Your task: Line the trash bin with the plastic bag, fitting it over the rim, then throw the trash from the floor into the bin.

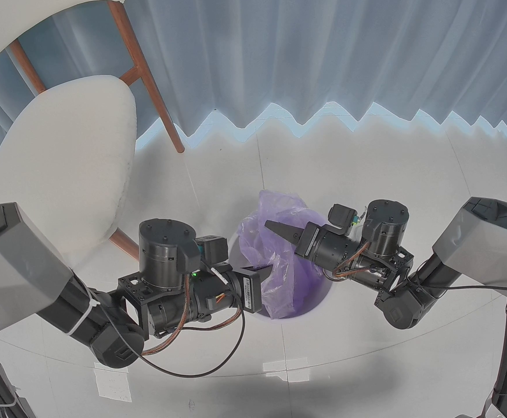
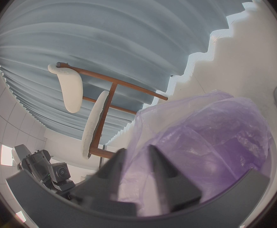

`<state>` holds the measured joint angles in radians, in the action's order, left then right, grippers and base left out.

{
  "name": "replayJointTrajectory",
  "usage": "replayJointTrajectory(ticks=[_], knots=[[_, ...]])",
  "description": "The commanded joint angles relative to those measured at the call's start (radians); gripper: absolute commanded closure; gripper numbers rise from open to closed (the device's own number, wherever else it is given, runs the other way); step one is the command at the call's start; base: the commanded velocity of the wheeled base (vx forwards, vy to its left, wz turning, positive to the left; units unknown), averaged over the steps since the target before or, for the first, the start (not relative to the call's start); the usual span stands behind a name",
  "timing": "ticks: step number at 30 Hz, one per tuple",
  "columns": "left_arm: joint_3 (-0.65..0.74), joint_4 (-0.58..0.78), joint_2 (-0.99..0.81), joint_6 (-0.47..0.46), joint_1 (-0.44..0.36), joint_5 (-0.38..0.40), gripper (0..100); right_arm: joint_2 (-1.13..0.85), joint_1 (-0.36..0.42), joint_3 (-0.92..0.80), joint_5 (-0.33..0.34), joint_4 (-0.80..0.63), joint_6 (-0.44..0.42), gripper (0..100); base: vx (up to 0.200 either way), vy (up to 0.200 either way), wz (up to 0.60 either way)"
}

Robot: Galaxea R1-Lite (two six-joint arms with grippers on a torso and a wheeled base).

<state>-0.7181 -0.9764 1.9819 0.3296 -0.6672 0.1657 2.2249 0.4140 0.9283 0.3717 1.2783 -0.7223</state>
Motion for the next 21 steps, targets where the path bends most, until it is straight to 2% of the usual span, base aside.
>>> replayJointTrajectory(ticks=[1,11,17,21], knots=[[-0.001,0.001,0.003,0.000,0.000,0.000,100,0.006,0.000,-0.002,0.001,0.001,0.000,100,0.000,0.000,0.00],[-0.041,-0.007,0.002,0.002,0.063,-0.015,100,-0.094,-0.046,0.000,0.001,-0.019,-0.002,100,0.000,0.000,0.00],[-0.040,-0.013,0.002,0.008,0.067,-0.028,100,-0.136,-0.066,0.000,0.001,-0.085,-0.002,100,0.000,0.000,0.00],[-0.038,-0.068,0.014,0.011,0.080,-0.035,100,-0.191,-0.077,-0.005,0.001,-0.186,0.000,100,0.000,0.000,0.00]])
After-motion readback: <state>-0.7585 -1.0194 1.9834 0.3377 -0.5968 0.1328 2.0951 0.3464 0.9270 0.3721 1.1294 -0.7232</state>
